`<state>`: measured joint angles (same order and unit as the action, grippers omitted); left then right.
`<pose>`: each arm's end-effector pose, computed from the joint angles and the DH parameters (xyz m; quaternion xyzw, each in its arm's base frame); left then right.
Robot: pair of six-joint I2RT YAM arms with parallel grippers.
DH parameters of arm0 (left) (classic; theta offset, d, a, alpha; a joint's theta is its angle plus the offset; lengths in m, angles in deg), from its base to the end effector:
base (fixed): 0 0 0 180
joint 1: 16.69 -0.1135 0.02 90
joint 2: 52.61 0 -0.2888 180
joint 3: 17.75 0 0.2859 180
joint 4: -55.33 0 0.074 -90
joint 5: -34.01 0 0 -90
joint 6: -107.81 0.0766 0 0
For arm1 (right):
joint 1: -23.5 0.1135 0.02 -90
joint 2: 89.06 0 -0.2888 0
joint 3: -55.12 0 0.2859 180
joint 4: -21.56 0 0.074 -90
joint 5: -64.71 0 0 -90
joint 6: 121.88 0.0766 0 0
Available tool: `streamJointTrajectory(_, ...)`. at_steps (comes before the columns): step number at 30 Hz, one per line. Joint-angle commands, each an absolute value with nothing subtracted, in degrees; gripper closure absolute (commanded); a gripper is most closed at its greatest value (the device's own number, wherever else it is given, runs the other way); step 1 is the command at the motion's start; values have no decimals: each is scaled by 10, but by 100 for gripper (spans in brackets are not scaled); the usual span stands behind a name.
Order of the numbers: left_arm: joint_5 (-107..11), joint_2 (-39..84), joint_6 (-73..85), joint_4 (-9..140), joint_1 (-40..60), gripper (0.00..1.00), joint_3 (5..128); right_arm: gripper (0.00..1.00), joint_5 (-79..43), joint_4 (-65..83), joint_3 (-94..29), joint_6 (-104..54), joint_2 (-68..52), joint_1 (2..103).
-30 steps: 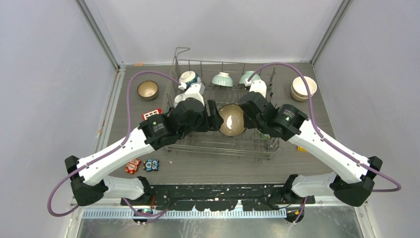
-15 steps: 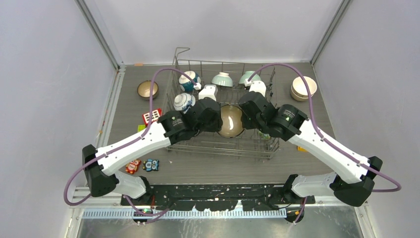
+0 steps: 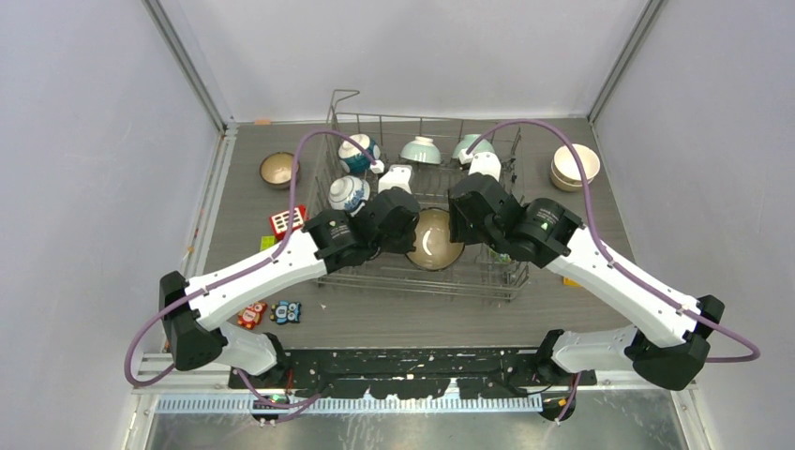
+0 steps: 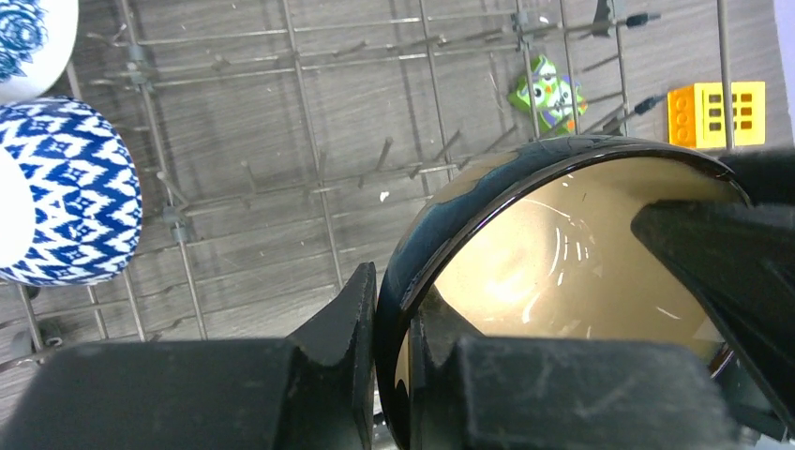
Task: Unload the bowls from the dish rack
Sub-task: Place the bowl at the center of the board.
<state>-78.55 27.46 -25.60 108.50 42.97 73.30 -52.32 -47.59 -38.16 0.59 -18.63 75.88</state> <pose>0.2063 -0.2942 0.3552 0.0482 0.8988 -0.1999 0.3872 0.2015 0.2045 0.3938 -0.0703 0.9039 0.0840 0.4135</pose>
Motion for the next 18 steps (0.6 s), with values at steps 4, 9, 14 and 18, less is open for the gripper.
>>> streamJointTrajectory(4, -758, 264, -261, 1046, 434, 100, 761, 53, -551, -494, -429, -56, -175, 753)
streamJointTrajectory(9, -751, 266, -265, 1050, 433, 100, 769, 57, -539, -505, -445, -82, -152, 752)
streamJointTrajectory(14, -758, 270, -266, 1066, 432, 100, 782, 65, -521, -514, -449, -98, -143, 753)
streamJointTrajectory(18, -753, 274, -274, 1067, 429, 100, 785, 71, -519, -520, -444, -101, -139, 753)
